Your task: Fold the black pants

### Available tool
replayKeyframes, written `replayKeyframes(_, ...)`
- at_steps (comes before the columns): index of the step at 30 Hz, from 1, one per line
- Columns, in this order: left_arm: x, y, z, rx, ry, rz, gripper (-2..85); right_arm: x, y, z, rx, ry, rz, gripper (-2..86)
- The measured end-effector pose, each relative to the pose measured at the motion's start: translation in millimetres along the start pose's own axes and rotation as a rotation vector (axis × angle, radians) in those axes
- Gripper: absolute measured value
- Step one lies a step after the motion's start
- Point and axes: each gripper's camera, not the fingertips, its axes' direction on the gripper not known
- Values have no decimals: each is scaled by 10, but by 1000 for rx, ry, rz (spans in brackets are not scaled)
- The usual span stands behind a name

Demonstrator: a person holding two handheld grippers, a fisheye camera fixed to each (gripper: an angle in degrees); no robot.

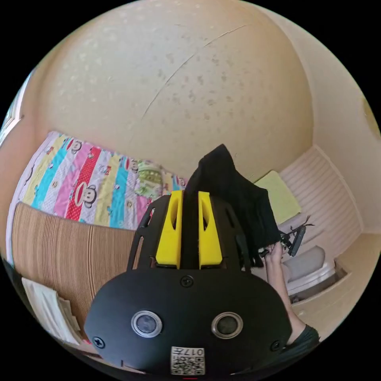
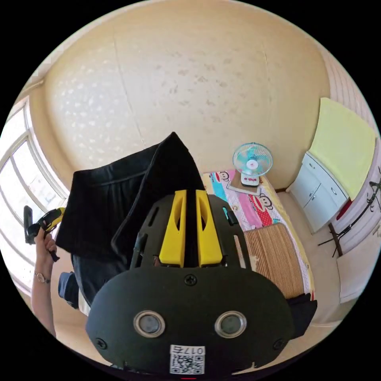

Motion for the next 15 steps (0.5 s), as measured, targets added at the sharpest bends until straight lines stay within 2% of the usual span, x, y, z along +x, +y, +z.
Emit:
replayKeyframes(3, -663, 694, 467, -79, -91, 82, 78, 11, 593, 871, -81, -110, -90, 53)
replayKeyframes(5, -1215, 1337, 805, -194, -180, 80, 79, 32, 1346, 1717, -275, -178, -157, 56)
replayKeyframes(7, -2089, 2284, 1245, -386, -210, -50, 96, 76, 1997, 2359, -458, -164, -151, 60)
replayKeyframes(8, -2297, 2526, 1340, -432, -200, -91, 104, 106, 2427, 2708, -571, -152, -130, 64)
replayKeyframes(10, -2919, 3430, 1613, -545, -168, -235, 126, 135, 3010, 3040, -677, -164, -108, 72)
replayKeyframes(12, -3160, 3980, 1780, -578, -130, -317, 132, 183, 3488, 3205, -732, -105, -80, 77)
replayKeyframes(15, -3225, 4600, 2186, -655, -23, -337, 136, 431, 3997, 3256, -754, 106, 65, 95)
